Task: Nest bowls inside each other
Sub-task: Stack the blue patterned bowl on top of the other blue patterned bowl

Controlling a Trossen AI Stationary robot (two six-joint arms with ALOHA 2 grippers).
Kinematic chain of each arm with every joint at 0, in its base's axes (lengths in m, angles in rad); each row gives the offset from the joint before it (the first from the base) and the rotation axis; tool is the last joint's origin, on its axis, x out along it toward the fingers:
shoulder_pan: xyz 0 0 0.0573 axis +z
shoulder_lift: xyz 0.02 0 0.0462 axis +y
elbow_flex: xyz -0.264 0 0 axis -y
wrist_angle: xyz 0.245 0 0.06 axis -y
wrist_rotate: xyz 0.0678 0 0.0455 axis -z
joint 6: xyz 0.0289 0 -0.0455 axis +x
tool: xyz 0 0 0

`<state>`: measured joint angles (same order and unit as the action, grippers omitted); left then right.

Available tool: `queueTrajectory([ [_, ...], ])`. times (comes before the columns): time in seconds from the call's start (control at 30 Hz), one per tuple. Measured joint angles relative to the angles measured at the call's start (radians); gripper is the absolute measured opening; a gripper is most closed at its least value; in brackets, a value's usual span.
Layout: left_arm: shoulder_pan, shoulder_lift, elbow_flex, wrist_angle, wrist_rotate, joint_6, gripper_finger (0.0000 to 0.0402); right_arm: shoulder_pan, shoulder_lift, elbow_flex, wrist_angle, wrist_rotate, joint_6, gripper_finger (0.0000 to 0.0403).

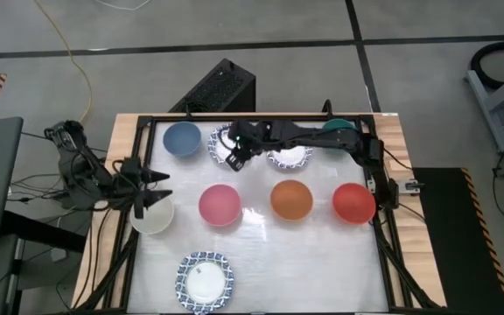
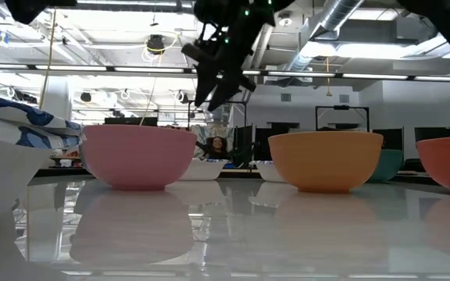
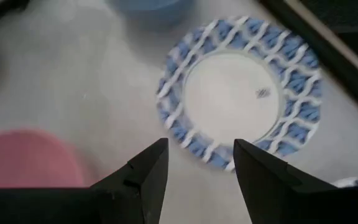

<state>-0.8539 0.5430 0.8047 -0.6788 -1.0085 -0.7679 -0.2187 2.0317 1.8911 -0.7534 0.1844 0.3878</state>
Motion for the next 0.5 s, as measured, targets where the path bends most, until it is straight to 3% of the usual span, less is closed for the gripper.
queueTrajectory([
  [0.5, 0.04, -0.046, 0.0, -0.117, -0.003, -0.057, 0.0274, -0.12, 0.003, -0.202, 0.213, 0.008, 0.028, 0.02],
])
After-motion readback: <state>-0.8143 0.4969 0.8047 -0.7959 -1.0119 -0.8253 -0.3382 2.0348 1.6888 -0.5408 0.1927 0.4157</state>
